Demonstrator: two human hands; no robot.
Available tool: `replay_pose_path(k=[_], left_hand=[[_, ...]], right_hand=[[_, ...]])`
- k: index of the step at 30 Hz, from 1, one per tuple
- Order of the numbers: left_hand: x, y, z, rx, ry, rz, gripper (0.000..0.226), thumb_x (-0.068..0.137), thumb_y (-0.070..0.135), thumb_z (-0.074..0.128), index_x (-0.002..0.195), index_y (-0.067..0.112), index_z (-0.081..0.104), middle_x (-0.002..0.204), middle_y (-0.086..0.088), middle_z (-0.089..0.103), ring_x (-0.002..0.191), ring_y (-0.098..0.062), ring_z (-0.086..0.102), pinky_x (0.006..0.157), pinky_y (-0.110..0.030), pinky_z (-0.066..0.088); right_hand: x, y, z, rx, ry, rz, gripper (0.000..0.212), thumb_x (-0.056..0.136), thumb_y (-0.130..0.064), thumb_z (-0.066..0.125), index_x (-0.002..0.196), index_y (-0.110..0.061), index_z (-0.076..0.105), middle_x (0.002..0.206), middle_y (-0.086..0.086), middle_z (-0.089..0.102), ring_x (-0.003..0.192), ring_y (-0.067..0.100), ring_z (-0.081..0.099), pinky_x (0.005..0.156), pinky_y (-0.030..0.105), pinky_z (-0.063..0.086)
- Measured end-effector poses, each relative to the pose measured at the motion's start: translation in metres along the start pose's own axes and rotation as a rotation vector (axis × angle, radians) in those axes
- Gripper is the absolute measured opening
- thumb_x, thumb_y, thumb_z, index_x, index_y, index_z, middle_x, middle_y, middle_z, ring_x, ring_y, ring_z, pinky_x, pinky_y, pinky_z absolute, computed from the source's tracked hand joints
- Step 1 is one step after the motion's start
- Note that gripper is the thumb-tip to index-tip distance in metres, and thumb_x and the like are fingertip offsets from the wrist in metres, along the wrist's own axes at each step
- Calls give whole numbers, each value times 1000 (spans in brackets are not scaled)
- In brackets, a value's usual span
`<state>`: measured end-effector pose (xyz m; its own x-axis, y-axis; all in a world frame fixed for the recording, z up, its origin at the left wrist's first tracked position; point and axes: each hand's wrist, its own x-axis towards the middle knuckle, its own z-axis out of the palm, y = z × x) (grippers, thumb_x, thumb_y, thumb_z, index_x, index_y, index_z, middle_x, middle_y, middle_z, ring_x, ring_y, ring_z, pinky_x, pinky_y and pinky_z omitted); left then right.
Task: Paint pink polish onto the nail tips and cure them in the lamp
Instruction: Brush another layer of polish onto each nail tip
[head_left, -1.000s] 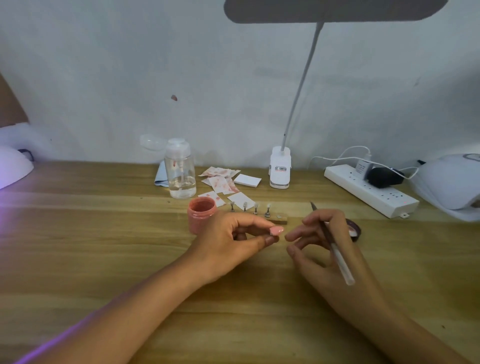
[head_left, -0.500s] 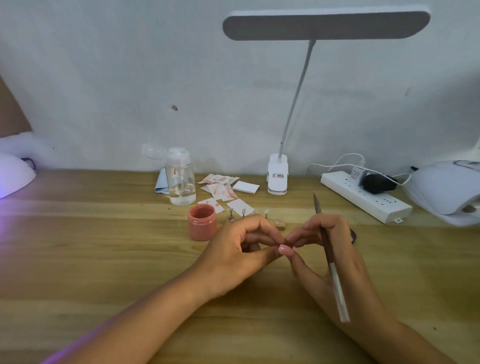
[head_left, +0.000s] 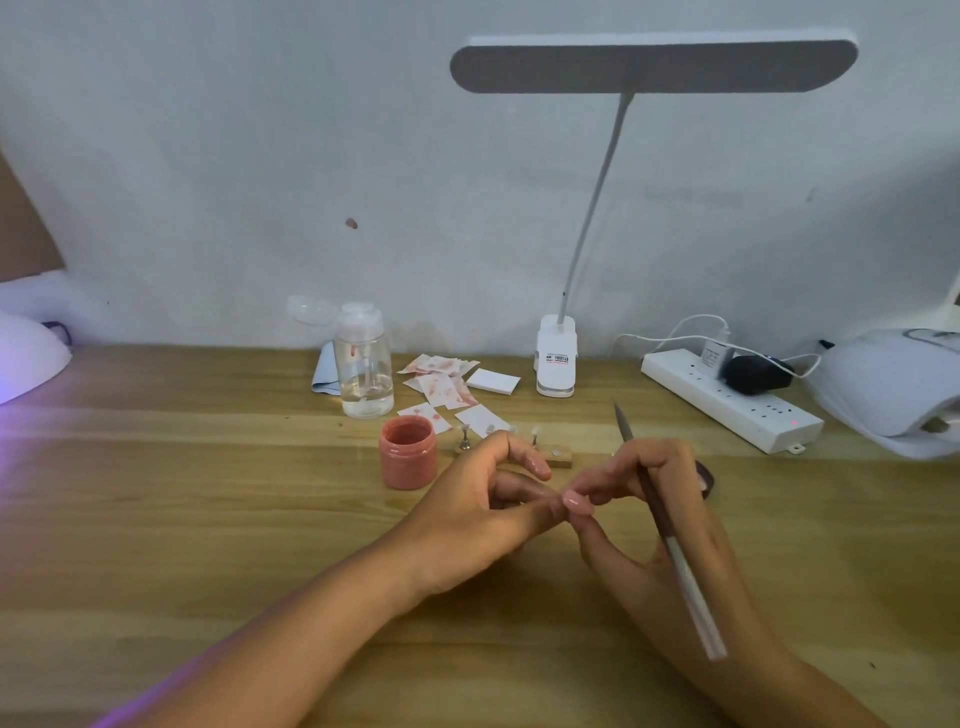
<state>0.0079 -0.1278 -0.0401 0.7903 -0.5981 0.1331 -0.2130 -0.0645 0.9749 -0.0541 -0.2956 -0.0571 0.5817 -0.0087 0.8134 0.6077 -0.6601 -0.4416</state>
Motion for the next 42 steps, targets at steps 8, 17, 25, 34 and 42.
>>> replay_pose_path(k=[8,17,25,34,42], left_hand=[[1,-12,-3,144,176,44,11,94,22,64,97,22,54,76,4,76,57,-11,52,56,-26,43],[5,-21,-9,174,307,101,10,91,18,66,83,18,60,44,8,51,46,-7,55,58,-25,47],[6,-23,-7,165,279,89,10,90,21,68,83,17,62,44,9,48,45,-6,51,59,-31,48],[5,-23,-4,416,451,185,9,81,32,66,86,29,59,77,18,62,70,-4,59,66,-28,51],[2,-27,-3,874,351,237,29,85,39,57,113,30,50,112,14,56,109,-6,48,92,-27,41]], right_hand=[[19,13,0,126,-57,392,44,77,-4,76,97,-21,40,85,-8,69,79,6,67,74,24,53],[51,43,36,-198,-104,552,39,85,-19,69,103,-19,35,77,-7,66,79,18,66,77,45,53],[44,54,39,-284,-174,475,43,82,-18,71,103,-22,34,81,-14,60,72,7,60,66,35,50],[60,47,40,-441,-305,176,48,74,-20,75,102,-21,36,95,-13,59,92,18,54,80,36,41],[70,46,39,-667,-421,87,37,77,-23,63,107,-21,40,89,-10,63,99,18,49,90,30,28]])
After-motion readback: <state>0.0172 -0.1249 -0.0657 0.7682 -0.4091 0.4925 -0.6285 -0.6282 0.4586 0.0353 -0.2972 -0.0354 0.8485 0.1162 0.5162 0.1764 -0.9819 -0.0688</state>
